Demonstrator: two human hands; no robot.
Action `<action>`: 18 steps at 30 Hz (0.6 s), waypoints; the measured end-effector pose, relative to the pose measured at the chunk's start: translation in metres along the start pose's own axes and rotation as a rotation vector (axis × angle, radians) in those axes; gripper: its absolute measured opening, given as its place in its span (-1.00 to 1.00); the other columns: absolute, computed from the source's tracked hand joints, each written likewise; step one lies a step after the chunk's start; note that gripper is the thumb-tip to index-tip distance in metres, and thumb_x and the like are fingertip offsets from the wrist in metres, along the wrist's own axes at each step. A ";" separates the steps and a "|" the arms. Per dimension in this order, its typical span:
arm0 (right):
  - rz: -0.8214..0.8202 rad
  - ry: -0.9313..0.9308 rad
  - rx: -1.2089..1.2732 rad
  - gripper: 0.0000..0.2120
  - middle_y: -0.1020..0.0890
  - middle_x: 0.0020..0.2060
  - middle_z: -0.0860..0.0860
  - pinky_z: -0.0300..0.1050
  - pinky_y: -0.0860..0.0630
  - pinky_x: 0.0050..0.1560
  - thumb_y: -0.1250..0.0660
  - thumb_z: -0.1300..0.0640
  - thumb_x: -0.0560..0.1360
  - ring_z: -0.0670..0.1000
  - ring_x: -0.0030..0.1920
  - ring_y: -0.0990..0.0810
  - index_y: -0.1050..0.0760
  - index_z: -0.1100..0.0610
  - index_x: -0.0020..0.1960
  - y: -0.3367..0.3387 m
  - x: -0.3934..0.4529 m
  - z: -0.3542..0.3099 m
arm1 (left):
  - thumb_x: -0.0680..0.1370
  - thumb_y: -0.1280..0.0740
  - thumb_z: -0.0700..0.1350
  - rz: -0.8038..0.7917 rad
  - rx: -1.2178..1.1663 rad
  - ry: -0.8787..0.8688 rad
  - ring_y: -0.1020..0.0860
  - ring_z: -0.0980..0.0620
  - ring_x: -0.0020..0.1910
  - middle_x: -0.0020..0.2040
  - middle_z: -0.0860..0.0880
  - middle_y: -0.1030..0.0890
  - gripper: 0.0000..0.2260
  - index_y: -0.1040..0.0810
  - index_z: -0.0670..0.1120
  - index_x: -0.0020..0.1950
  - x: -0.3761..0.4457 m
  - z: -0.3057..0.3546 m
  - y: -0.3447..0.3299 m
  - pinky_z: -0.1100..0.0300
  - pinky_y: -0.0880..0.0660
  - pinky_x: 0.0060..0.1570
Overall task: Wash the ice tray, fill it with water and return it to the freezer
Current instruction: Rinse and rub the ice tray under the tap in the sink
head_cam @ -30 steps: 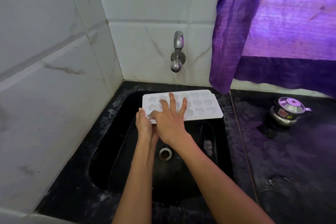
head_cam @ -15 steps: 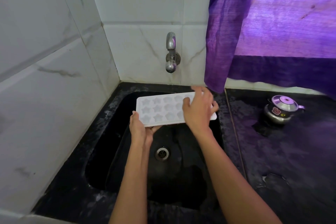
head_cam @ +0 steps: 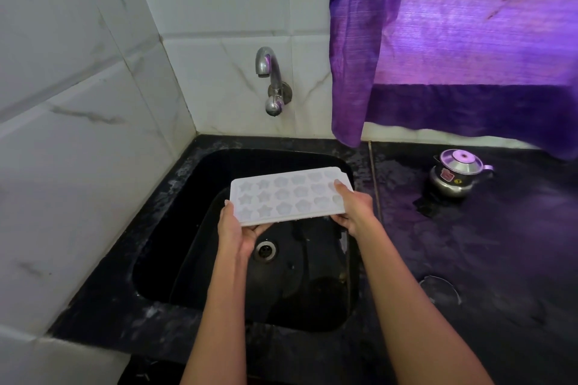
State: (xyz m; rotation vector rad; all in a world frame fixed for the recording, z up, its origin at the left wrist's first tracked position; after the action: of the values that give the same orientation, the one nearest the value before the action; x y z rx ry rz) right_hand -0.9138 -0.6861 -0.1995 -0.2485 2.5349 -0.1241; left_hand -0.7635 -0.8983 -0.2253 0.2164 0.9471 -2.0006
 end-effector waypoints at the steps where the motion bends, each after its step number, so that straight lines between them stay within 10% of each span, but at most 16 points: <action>1: 0.001 0.005 0.007 -0.76 -0.62 -0.03 0.14 -0.11 -0.51 -0.36 -0.40 0.07 0.51 0.10 -0.07 -0.61 -0.49 0.21 0.04 0.004 0.001 0.003 | 0.65 -0.04 0.12 -0.003 0.017 0.010 -0.63 -0.20 0.00 0.10 -0.19 -0.64 -0.58 -0.37 -0.11 0.37 -0.002 -0.005 0.000 -0.09 -0.59 -0.32; 18: 0.171 0.371 -0.595 -0.60 -0.58 0.13 0.17 0.07 -0.45 0.19 -0.17 -0.13 0.59 0.23 0.19 -0.50 -0.52 0.15 0.20 0.032 -0.016 -0.025 | 0.65 -0.11 -0.09 0.287 0.321 0.139 -0.41 -0.26 0.34 0.37 -0.28 -0.42 -0.60 -0.28 -0.26 0.44 -0.029 -0.062 0.042 -0.08 -0.38 0.27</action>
State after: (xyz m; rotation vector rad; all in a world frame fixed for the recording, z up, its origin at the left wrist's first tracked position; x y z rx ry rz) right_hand -0.9197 -0.6503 -0.1752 -0.2527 2.8887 0.7217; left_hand -0.7261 -0.8503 -0.2768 0.6399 0.6316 -1.8753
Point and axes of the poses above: each hand's wrist, its own x-axis towards the middle knuckle, its own y-axis out of the back of the hand, z = x × y, the point moved 10 cm from there along x, towards the middle knuckle
